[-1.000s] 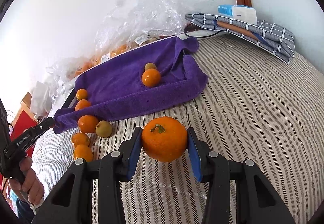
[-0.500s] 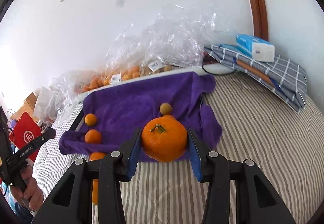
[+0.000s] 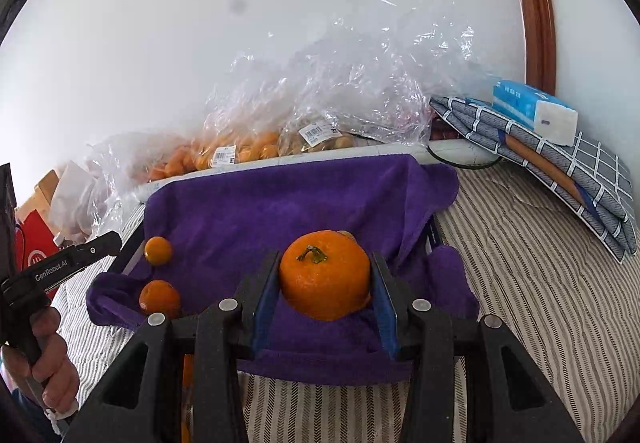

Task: Organize fruits
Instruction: 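Carry the orange and tomato onto the purple towel and open both tools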

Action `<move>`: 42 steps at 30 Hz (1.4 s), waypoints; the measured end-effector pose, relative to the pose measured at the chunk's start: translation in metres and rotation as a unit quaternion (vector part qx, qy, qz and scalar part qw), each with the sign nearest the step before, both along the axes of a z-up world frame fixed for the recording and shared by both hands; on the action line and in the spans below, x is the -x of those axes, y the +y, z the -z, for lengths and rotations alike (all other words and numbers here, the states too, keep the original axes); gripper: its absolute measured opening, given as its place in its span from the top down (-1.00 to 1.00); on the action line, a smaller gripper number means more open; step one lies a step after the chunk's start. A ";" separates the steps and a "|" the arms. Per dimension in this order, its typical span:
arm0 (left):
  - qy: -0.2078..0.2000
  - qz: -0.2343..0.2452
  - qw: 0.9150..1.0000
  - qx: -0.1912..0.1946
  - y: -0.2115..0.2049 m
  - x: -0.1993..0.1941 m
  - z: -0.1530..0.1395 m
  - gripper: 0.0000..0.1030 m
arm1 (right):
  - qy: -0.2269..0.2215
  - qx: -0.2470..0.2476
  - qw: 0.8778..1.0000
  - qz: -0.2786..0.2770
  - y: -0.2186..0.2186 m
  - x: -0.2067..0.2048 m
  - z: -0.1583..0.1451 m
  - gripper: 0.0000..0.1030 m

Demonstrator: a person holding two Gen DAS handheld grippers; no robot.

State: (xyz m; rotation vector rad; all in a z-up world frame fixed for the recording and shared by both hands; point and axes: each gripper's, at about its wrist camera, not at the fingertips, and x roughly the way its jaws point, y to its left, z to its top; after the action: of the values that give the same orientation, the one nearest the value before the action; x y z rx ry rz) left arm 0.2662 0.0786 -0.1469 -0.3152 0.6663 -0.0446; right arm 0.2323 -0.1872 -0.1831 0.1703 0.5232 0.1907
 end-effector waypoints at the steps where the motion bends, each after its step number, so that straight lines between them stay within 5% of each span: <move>1: 0.001 0.000 1.000 0.001 0.000 -0.001 0.001 0.57 | -0.004 -0.002 1.000 0.001 -0.001 0.000 0.002 0.16; 7: 0.016 0.008 1.000 0.016 0.000 -0.009 0.010 0.57 | 0.008 0.007 1.000 -0.003 0.002 -0.004 0.009 0.16; 13: 0.012 0.018 1.000 -0.009 -0.012 -0.011 0.012 0.57 | 0.021 0.014 1.000 -0.005 0.005 -0.008 0.016 0.16; 37: 0.023 0.047 0.998 -0.018 -0.024 -0.015 0.018 0.57 | -0.007 0.006 1.000 0.011 0.001 0.003 0.010 0.11; 42: 0.017 0.046 0.999 -0.017 -0.024 -0.013 0.017 0.39 | -0.016 0.009 1.000 0.022 0.001 0.005 0.008 0.10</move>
State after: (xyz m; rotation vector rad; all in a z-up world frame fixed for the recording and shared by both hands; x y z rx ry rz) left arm 0.2792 0.0545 -0.1641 -0.2519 0.7144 -0.1156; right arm 0.2274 -0.1863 -0.1907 0.1613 0.4892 0.1457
